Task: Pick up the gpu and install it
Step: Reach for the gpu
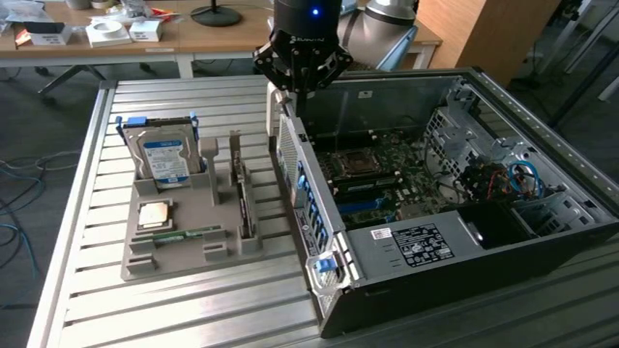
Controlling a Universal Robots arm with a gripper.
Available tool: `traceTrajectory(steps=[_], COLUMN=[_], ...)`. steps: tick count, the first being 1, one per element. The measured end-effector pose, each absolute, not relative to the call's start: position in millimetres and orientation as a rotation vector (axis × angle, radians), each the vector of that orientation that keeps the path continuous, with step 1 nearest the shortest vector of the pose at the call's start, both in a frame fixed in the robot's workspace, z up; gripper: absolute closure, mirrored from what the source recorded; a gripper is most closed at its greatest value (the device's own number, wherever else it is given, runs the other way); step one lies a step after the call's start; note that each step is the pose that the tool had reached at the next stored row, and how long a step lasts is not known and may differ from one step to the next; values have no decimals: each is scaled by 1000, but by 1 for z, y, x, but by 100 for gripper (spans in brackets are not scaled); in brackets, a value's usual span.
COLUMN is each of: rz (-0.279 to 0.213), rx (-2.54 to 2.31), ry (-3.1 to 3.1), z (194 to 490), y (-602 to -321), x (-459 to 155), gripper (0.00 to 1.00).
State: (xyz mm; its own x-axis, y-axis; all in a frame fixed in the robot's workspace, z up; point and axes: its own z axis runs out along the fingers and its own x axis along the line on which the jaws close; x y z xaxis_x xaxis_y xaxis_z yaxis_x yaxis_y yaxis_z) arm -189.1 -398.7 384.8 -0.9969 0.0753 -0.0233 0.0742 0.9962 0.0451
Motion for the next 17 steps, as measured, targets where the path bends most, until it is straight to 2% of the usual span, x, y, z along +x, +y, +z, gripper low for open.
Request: traceTrajectory(steps=[17], rz=[69], rx=[117], ry=[3114], z=[383], y=[-399], x=[-205], gripper=[89])
